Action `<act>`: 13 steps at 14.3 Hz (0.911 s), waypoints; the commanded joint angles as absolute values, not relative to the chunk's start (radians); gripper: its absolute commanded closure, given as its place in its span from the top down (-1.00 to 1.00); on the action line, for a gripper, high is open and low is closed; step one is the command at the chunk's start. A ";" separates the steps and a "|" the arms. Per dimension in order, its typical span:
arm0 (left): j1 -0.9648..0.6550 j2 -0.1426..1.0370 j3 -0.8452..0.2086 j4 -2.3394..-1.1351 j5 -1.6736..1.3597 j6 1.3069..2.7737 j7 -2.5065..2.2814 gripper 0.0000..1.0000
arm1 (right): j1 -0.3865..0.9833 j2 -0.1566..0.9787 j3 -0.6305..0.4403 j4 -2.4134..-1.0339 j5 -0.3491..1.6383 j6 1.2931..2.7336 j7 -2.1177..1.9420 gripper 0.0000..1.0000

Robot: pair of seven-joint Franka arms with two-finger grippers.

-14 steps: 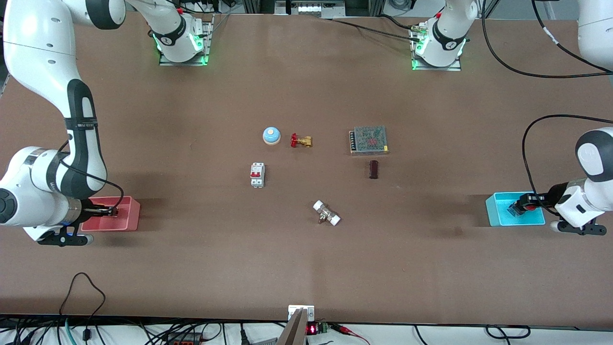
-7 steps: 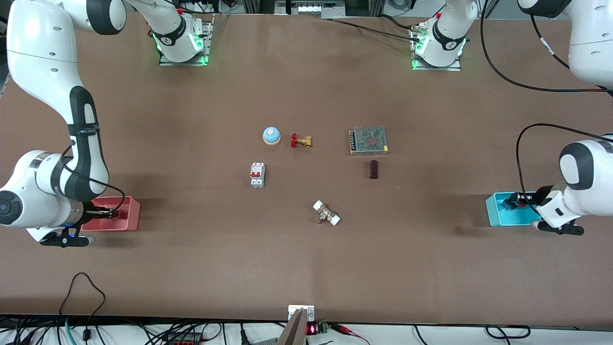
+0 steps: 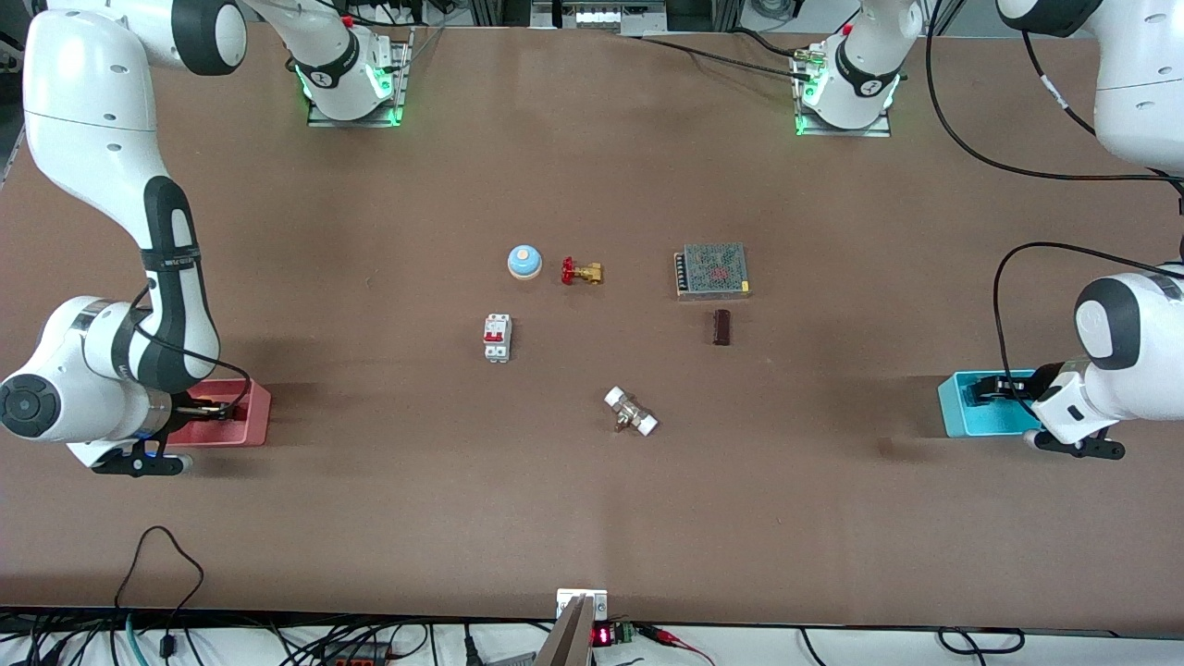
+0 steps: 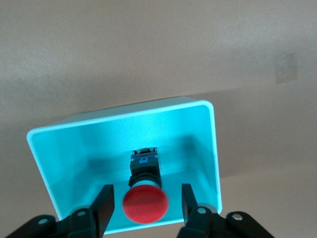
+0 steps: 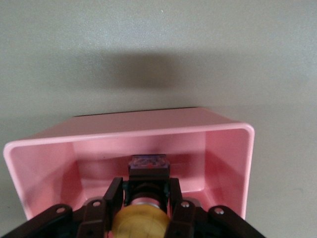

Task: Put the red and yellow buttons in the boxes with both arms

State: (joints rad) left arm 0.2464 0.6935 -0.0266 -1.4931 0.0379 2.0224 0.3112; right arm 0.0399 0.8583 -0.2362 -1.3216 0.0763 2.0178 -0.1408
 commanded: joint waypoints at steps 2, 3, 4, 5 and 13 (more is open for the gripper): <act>0.210 0.684 -0.035 -1.407 0.046 2.016 0.253 0.99 | 0.025 0.867 -0.222 -1.305 0.106 2.019 -0.150 1.00; 0.195 0.681 -0.035 -1.405 0.046 2.016 0.223 1.00 | 0.025 0.867 -0.222 -1.305 0.120 2.019 -0.153 1.00; 0.181 0.681 -0.035 -1.405 0.046 2.016 0.191 1.00 | 0.025 0.861 -0.222 -1.304 0.127 2.017 -0.156 1.00; 0.169 0.670 -0.037 -1.405 0.046 2.016 0.158 1.00 | 0.026 0.853 -0.222 -1.302 0.130 2.008 -0.158 1.00; 0.097 0.502 -0.064 -1.448 0.043 1.952 -0.041 1.00 | 0.035 0.674 -0.222 -1.299 0.133 1.866 -0.158 1.00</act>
State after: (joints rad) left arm 0.0941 0.5916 -0.0575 -1.4049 0.0378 1.9995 -0.0125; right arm 0.0413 0.7412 -0.2343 -1.2858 0.1172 1.9149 -0.1408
